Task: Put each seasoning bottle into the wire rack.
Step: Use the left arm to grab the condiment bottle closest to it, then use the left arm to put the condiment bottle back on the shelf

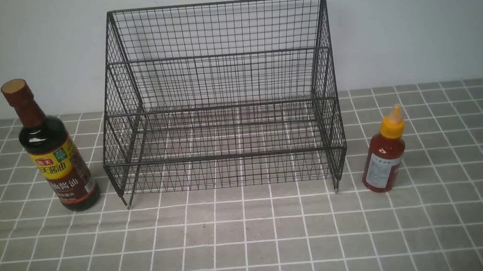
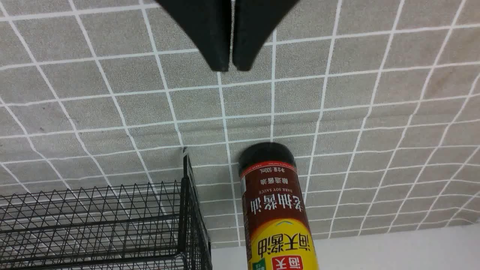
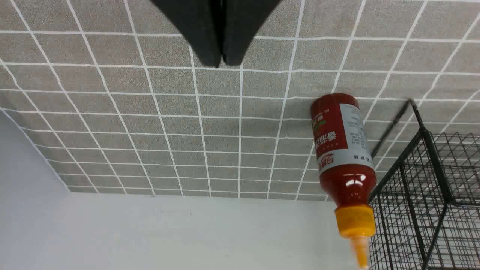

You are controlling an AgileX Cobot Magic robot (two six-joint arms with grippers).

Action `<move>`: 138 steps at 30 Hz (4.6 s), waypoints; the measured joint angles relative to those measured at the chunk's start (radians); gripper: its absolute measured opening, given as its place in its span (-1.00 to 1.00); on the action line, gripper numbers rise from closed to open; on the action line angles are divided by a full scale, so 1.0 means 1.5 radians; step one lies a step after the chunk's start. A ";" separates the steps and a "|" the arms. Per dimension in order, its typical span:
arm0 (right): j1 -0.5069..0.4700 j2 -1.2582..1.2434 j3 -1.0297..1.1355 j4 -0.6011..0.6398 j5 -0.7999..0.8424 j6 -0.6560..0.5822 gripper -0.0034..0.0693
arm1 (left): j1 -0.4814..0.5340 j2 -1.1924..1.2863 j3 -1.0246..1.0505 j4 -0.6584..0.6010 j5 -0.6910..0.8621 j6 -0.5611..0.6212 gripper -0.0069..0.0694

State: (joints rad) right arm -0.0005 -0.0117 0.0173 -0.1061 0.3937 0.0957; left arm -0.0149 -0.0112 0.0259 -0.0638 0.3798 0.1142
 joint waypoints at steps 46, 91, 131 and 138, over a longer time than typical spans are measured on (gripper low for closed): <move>0.000 0.000 0.000 0.000 0.000 0.000 -0.94 | 0.000 0.000 0.002 -0.104 -0.466 -0.124 -0.84; 0.000 0.000 0.000 0.000 0.000 -0.005 -0.94 | 0.000 1.006 -0.446 -0.160 -0.730 -0.016 0.73; 0.000 0.000 0.000 0.000 0.000 -0.005 -0.94 | -0.124 0.853 -0.744 -0.093 -0.384 0.034 -0.15; 0.000 0.000 0.000 0.000 0.000 -0.005 -0.94 | -0.146 0.923 -0.789 -0.093 -0.385 0.033 -0.15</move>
State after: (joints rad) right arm -0.0005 -0.0117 0.0173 -0.1061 0.3937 0.0884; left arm -0.2338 1.3735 -1.1569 -0.2027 -0.1979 0.1632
